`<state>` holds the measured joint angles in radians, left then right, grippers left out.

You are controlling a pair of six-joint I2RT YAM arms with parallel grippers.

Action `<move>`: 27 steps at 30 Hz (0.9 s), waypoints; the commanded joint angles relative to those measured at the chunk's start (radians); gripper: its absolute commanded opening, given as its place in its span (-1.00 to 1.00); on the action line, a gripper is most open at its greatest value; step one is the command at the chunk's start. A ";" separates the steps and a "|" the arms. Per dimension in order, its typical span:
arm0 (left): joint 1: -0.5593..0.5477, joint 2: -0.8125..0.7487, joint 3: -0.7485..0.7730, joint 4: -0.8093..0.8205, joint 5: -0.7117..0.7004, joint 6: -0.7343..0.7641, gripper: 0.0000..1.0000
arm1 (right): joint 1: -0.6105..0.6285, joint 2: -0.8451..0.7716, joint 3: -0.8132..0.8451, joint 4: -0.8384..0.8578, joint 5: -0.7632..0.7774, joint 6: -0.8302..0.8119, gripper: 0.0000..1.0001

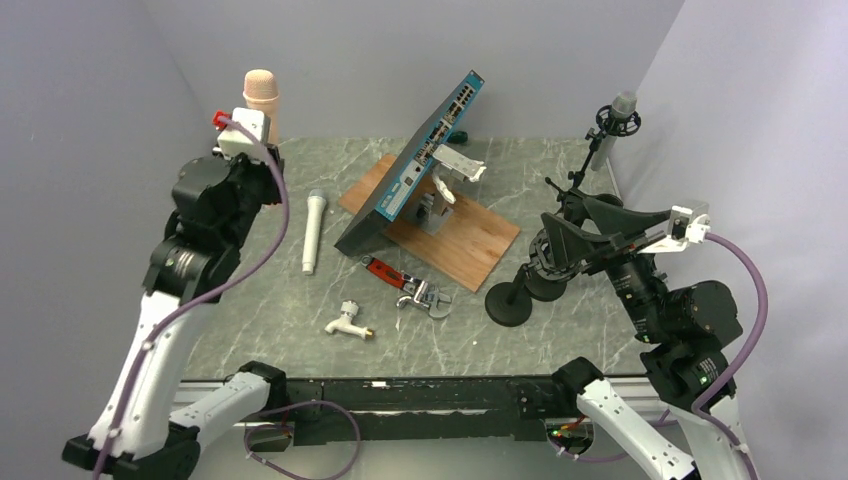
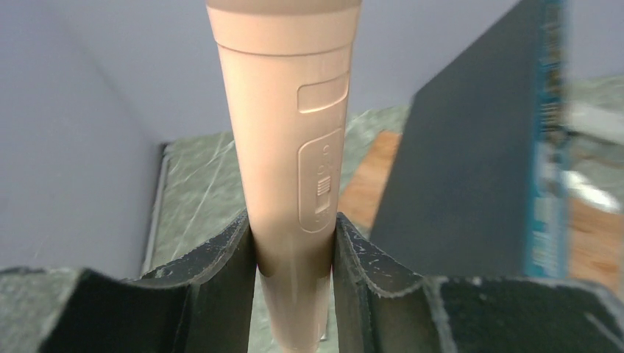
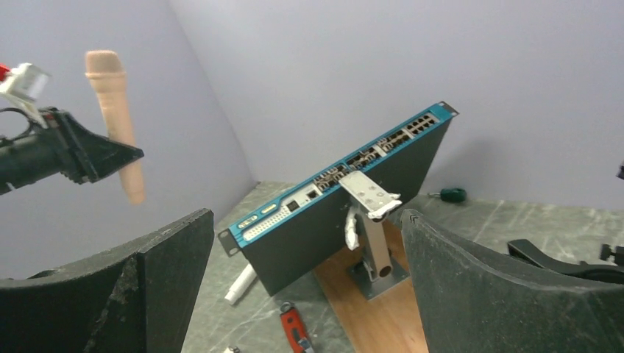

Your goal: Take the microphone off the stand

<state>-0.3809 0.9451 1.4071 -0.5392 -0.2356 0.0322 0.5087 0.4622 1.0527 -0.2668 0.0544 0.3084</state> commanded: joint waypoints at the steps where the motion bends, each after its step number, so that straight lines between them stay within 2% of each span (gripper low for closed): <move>1: 0.170 0.086 -0.100 0.129 -0.030 -0.064 -1.00 | 0.003 -0.013 0.051 -0.072 0.070 -0.064 1.00; 3: 0.258 0.139 -0.135 0.156 0.028 -0.085 -1.00 | 0.004 -0.026 0.062 -0.096 0.091 -0.073 1.00; 7: 0.410 0.335 -0.105 0.081 0.136 -0.102 -1.00 | 0.004 -0.064 0.054 -0.100 0.113 -0.078 1.00; 10: 0.479 0.497 -0.077 0.012 0.233 -0.076 -1.00 | 0.003 -0.062 0.061 -0.110 0.116 -0.081 1.00; 12: 0.512 0.603 -0.069 -0.025 0.368 -0.047 -1.00 | 0.003 -0.050 0.071 -0.122 0.119 -0.084 1.00; 16: 0.517 0.729 -0.104 -0.032 0.480 0.016 -1.00 | 0.003 -0.017 0.088 -0.144 0.126 -0.084 1.00; 18: 0.517 0.782 -0.069 -0.071 0.514 0.033 -1.00 | 0.003 -0.007 0.091 -0.148 0.131 -0.088 1.00; 27: 0.517 0.928 -0.005 -0.138 0.532 0.004 -0.98 | 0.004 0.000 0.112 -0.164 0.148 -0.089 1.00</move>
<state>0.1360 1.8538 1.3445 -0.6540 0.2550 0.0334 0.5087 0.4583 1.1179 -0.4248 0.1822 0.2348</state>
